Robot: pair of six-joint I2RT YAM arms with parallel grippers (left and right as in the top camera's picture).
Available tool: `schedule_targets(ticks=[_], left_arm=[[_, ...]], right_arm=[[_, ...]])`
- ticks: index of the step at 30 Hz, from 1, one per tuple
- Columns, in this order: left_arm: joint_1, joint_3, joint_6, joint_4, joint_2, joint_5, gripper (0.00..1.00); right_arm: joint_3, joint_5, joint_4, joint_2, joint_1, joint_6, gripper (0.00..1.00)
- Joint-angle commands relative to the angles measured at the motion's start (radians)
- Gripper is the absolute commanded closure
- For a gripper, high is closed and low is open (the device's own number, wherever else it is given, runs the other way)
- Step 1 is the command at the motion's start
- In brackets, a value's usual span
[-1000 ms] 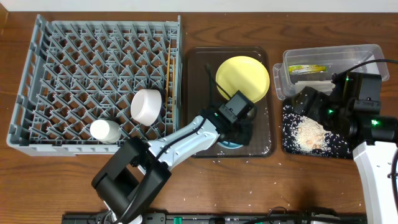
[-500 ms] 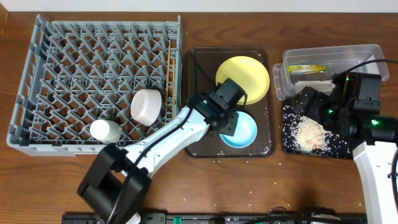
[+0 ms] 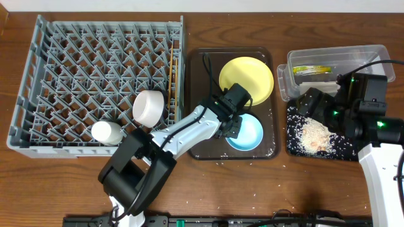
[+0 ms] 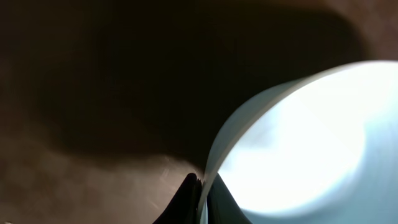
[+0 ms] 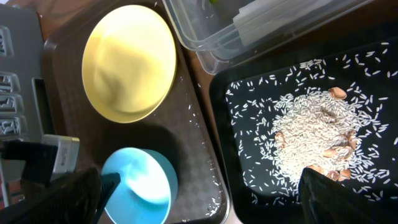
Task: Sort waste into correct bins and load items into the dishwasher
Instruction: 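Reach the left gripper to the light-blue bowl and grasp its rim, then lift the light-blue bowl with the left gripper and carry it over the rack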
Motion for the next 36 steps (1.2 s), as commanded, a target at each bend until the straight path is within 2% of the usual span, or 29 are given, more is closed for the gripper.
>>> schedule_targets(ticks=[1,5,9,12,14,16,19,22,25,31,36], left_arm=[[0.036,0.032,0.023,-0.028,-0.082,0.069,0.93],[0.117,0.061,0.055,-0.093,-0.220,0.060,0.93],[0.212,0.064,0.093,-0.171,-0.382,-0.120,0.93],[0.273,0.064,0.156,-0.243,-0.478,-0.340,0.93],[0.306,0.063,0.182,-0.288,-0.529,-0.555,0.93],[0.334,0.063,0.256,-0.305,-0.560,-0.862,0.92],[0.357,0.063,0.339,-0.289,-0.552,-1.072,0.93],[0.391,0.063,0.392,-0.286,-0.520,-1.164,0.93],[0.450,0.063,0.439,-0.267,-0.459,-1.354,0.93],[0.574,0.063,0.527,-0.166,-0.340,-1.374,0.93],[0.623,0.062,0.525,-0.149,-0.257,-1.374,0.93]], right_arm=[[0.001,-0.004,-0.001,-0.001,-0.008,0.011,0.01],[0.001,-0.005,-0.001,-0.001,-0.007,0.011,0.01],[0.001,-0.004,-0.001,-0.001,-0.007,0.011,0.01],[0.001,-0.004,-0.001,-0.001,-0.007,0.011,0.01],[0.001,-0.004,-0.001,-0.001,-0.007,0.011,0.01],[0.001,-0.004,-0.001,-0.001,-0.008,0.011,0.01],[0.001,-0.004,-0.001,-0.001,-0.007,0.011,0.01],[0.001,-0.004,-0.001,-0.001,-0.007,0.011,0.01],[0.001,-0.005,-0.001,-0.001,-0.007,0.011,0.01],[0.001,-0.004,-0.001,-0.001,-0.007,0.011,0.01],[0.001,-0.004,-0.001,-0.001,-0.007,0.011,0.01]])
